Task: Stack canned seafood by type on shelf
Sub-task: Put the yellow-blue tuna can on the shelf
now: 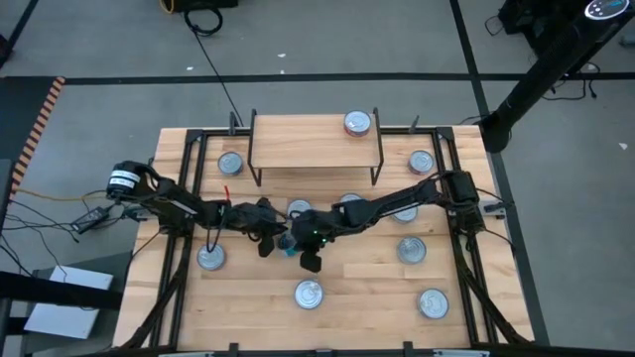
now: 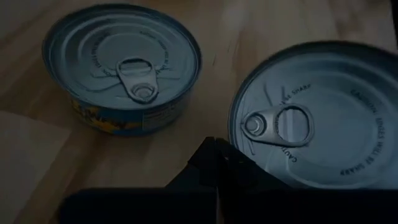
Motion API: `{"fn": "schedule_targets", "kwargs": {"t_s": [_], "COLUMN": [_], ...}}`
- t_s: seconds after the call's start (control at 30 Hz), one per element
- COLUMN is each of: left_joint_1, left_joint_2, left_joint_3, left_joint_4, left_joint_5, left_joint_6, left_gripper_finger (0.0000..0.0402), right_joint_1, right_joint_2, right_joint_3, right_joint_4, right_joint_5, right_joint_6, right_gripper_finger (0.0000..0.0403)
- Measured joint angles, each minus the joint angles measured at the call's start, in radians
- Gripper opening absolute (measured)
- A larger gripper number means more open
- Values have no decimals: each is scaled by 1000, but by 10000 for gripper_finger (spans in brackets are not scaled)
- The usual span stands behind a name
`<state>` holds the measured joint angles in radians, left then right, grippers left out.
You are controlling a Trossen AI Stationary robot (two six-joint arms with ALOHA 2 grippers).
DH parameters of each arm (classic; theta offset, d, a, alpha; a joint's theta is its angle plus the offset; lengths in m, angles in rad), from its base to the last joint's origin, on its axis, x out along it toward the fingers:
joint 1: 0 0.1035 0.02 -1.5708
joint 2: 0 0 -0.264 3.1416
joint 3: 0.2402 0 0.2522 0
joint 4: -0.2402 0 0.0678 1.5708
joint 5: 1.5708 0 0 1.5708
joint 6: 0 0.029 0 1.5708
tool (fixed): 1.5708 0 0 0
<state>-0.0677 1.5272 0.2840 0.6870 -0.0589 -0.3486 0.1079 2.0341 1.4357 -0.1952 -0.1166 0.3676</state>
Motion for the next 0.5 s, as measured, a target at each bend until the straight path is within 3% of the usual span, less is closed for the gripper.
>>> {"fn": "schedule_targets", "kwargs": {"t_s": [0.5], "left_joint_1": [-33], "left_joint_2": [-2], "left_joint_3": [4], "left_joint_4": [29], "left_joint_5": [57], "left_joint_6": [2], "left_gripper_finger": [0], "right_joint_1": [-26], "right_joint_2": [-23], "right_joint_3": [1], "right_joint_4": [-1], "right_joint_5": [8], "right_joint_6": [129], "right_gripper_finger": [5]}}
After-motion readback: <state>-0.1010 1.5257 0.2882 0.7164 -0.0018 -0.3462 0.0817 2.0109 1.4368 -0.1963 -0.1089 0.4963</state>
